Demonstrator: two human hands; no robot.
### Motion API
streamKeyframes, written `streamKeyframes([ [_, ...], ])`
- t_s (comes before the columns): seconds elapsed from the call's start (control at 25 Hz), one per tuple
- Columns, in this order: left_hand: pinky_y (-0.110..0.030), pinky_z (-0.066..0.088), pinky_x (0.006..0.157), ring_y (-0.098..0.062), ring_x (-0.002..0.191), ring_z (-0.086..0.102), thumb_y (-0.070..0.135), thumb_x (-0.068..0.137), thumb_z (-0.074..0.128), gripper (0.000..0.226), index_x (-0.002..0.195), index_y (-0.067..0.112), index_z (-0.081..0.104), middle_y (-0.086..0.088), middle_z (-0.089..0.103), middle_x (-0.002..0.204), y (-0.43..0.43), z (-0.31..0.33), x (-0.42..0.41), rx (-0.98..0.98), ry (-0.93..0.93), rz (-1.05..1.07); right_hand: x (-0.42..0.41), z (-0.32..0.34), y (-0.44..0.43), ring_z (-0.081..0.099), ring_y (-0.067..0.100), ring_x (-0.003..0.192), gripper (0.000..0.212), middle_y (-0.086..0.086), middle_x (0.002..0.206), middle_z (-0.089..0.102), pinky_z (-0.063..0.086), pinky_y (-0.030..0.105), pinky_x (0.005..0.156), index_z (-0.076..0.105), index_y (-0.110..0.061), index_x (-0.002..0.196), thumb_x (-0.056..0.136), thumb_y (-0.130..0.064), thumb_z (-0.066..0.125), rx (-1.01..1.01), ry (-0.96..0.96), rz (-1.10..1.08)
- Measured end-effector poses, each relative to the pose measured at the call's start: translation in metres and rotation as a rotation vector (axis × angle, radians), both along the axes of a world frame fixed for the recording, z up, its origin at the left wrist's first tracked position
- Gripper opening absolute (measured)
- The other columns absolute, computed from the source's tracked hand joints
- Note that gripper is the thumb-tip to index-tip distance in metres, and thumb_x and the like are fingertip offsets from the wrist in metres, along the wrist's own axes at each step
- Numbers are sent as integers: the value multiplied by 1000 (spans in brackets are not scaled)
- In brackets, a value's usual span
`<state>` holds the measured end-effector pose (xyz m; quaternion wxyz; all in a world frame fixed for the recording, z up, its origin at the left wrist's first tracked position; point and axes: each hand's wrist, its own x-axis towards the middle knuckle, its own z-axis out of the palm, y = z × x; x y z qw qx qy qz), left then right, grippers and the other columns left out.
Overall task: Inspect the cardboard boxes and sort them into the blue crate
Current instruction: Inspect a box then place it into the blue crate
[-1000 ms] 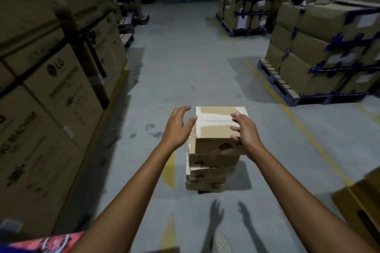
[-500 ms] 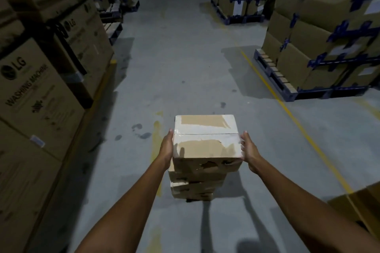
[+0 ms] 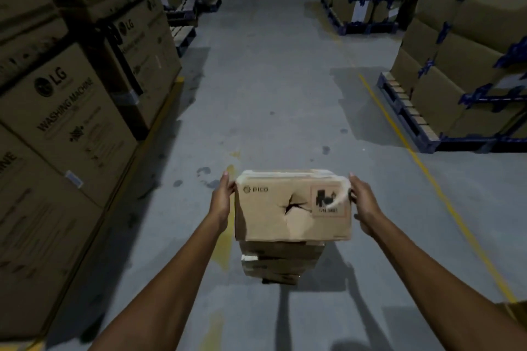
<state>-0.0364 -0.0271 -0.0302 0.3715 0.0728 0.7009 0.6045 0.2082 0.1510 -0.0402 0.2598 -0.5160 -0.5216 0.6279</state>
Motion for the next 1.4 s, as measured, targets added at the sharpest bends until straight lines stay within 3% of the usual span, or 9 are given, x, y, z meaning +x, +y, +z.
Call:
streamKeyframes([
  [0.12,-38,36,105,-16,126,56,46,107,39,49,124,11,68,-7,64,136,-46,18,-11,122,48,124,-13,42,-27,63,11,71,42,4,87,67,45,29,60,66,-9,101,109,-42,40,90,120,34],
  [0.2,-46,48,102,-29,121,64,52,104,43,47,107,18,75,-8,73,121,-86,27,-13,175,26,157,-24,55,-57,69,10,70,32,7,97,69,53,28,59,60,-12,113,107,-41,48,93,192,65],
  [0.32,-52,53,96,-37,112,68,55,102,44,51,117,17,74,-11,76,113,-167,35,-8,195,58,194,-48,67,-117,73,5,74,27,5,106,70,57,26,60,53,-16,122,104,-36,55,134,239,166],
  [0.52,-39,54,94,-17,105,69,36,103,55,25,118,22,70,1,76,115,-320,60,16,253,273,399,-89,94,-227,70,0,69,23,-4,103,68,54,18,54,56,-17,122,102,-26,62,135,300,405],
  [0.68,-30,51,90,-7,105,68,34,100,62,22,120,26,66,5,73,118,-437,78,40,226,352,587,-115,109,-324,74,15,92,29,-4,109,74,59,34,75,65,-30,120,93,-38,70,176,329,613],
  [0.76,-32,52,92,-7,107,68,41,99,62,28,122,25,66,4,73,120,-489,86,51,184,377,621,-125,109,-368,72,20,104,45,-6,116,73,58,45,92,62,-37,124,83,-53,71,233,304,712],
  [0.92,-47,53,101,-17,114,67,72,74,71,68,128,31,60,7,71,122,-586,86,66,-62,423,644,-131,101,-455,68,21,109,42,-9,112,68,54,46,99,51,-24,131,95,-36,70,281,215,923],
  [1.24,-45,52,101,-25,114,65,73,51,76,114,144,17,41,-3,68,126,-683,34,117,-432,318,756,-136,34,-560,65,24,113,72,3,131,65,55,51,96,50,-27,126,71,-68,70,466,-69,1183],
  [1.4,-44,54,98,-30,115,64,71,58,71,110,147,22,30,-8,61,132,-690,12,140,-619,314,755,-135,22,-586,58,31,126,102,9,144,53,53,51,99,38,-21,147,64,-75,62,626,-259,1252],
])
